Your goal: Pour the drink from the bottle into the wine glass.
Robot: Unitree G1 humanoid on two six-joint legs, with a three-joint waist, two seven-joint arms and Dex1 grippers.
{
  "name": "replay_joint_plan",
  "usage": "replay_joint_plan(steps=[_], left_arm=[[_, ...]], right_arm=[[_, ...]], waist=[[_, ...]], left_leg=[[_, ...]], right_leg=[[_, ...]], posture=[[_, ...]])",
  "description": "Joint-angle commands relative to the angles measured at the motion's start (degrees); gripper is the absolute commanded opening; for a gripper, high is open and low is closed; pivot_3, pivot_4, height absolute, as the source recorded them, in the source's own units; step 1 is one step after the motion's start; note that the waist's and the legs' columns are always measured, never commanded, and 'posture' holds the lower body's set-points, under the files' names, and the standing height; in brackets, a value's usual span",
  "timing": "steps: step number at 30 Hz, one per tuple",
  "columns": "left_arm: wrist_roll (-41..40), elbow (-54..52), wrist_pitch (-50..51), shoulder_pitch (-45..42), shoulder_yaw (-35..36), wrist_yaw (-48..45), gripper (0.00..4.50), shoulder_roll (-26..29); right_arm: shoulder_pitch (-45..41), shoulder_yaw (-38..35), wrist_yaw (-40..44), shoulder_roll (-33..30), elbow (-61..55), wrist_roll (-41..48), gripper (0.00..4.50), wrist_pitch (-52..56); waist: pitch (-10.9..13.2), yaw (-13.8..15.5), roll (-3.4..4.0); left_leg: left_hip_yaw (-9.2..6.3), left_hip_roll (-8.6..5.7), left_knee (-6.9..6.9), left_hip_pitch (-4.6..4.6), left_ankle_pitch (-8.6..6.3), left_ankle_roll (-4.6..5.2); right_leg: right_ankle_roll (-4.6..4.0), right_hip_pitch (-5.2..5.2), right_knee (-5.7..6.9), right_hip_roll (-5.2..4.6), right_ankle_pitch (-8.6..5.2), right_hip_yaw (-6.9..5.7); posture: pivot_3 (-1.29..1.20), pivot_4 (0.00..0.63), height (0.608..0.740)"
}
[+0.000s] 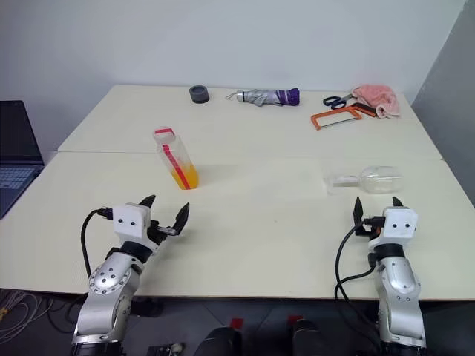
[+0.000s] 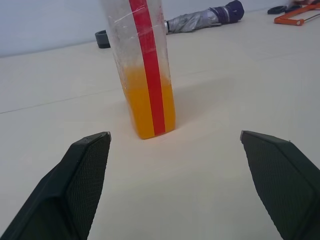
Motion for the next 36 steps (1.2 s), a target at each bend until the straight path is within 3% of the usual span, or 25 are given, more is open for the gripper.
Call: replay_joint_plan(steps=[1,22,31,36], left_arm=[[-1.5,-2.6,-0.6,-0.9,1.4,0.0,4.45,0.0],[-1.2,-3.1,3.4,-1.6,0.7,0.2,4.45,0.6],[-1.9,-2.5,4.0,-4.2,2.1,2.0,4.45,0.1],[0.4,-2.1,6.5,-8.5,-0.1,4.4,4.45,-0.5]], right_arm=[[-1.2,-0.9,-0.6,-0.8,-0.4,0.1,4.50,-1.3],[-0.8,1.1,4.3,-2.3,-1.0,1.6,4.50,-0.8],[0.3,10.7,25.1,-13.9,-16.1,11.4,4.50,8.0],[-6.1,14.1,32.6,-19.9,-22.9,21.9,4.50,21.5]], waist=[[0.0,0.0,0.00],[0.0,0.0,0.00],[0.0,0.0,0.00],[0.1,0.0,-0.05]], left_leg=[[0.00,0.00,0.00,0.00,0.00,0.00],[0.00,0.00,0.00,0.00,0.00,0.00],[-0.06,-0.01,0.01,0.00,0.00,0.00],[-0.07,-0.02,0.10,-0.04,0.00,0.00]], right_leg=[[0.00,0.00,0.00,0.00,0.00,0.00],[0.00,0.00,0.00,0.00,0.00,-0.01],[0.00,0.03,-0.02,0.02,0.00,-0.04],[0.02,0.03,-0.02,0.00,0.01,-0.05]], posture=[[0.00,0.150,0.740],[0.00,0.150,0.740],[0.00,0.150,0.740],[0.00,0.150,0.740]])
